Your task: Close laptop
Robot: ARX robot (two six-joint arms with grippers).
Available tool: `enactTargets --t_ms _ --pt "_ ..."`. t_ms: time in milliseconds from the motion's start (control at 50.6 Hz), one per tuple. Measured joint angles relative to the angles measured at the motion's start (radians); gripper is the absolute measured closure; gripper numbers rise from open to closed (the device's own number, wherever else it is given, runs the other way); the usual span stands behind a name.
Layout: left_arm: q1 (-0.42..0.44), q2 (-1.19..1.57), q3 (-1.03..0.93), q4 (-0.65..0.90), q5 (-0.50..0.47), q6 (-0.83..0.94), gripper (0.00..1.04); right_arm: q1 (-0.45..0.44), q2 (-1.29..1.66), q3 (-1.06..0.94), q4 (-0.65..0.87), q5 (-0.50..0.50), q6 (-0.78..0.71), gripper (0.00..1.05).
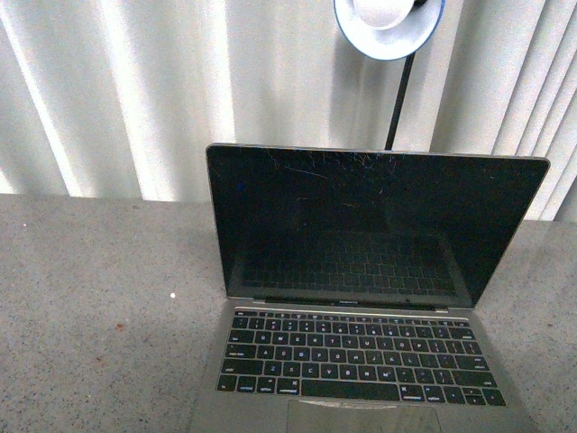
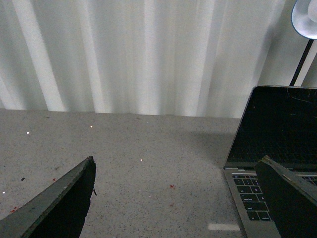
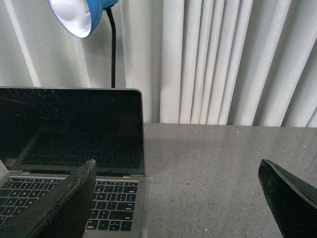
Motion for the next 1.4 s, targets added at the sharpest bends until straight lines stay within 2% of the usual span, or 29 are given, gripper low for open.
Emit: enactTargets --t_ms 415,434,454,474,553,592,691,770,869,1007,1066,1224,1402 --pt "0.0 0.0 0.0 0.0 0.0 0.0 0.07 0.003 0.006 0.003 -0.012 0.017 0.013 0.07" --pt "-0.006 0.016 0.007 -0.024 -0.02 -0.021 0.07 0.015 0.034 0.03 -0.086 0.069 0.053 0.07" --pt "-0.02 0.056 0.041 -0.122 -0.072 -0.068 0.07 0.018 0.089 0.066 -0.166 0.116 0.101 0.07" --pt "-0.028 0.097 0.069 -0.195 -0.092 -0.096 0.07 0.014 0.13 0.083 -0.199 0.121 0.126 0.07" --pt "-0.036 0.228 0.144 -0.367 -0.132 -0.217 0.07 -0.033 0.245 0.095 -0.174 0.09 0.181 0.07" --pt "-0.035 0.261 0.149 -0.38 -0.126 -0.263 0.07 -0.08 0.313 0.096 -0.101 0.043 0.187 0.07" --pt "-0.04 0.294 0.158 -0.319 -0.109 -0.317 0.07 -0.184 0.46 0.115 0.074 -0.04 0.181 0.07" --pt "-0.059 0.359 0.158 -0.196 -0.105 -0.314 0.07 -0.26 0.618 0.159 0.229 -0.105 0.156 0.07" --pt "-0.066 0.472 0.156 -0.043 -0.078 -0.28 0.07 -0.304 0.761 0.2 0.352 -0.134 0.108 0.07" --pt "-0.014 0.902 0.2 0.452 0.025 -0.058 0.07 -0.335 1.052 0.352 0.611 -0.143 -0.024 0.07" --pt "0.011 1.098 0.291 0.582 0.058 0.063 0.07 -0.334 1.163 0.448 0.656 -0.161 -0.095 0.07" --pt "0.026 1.331 0.523 0.562 0.109 0.267 0.07 -0.322 1.352 0.651 0.675 -0.23 -0.256 0.07" --pt "-0.005 1.484 0.838 0.427 0.132 0.52 0.07 -0.286 1.537 0.925 0.578 -0.356 -0.571 0.07"
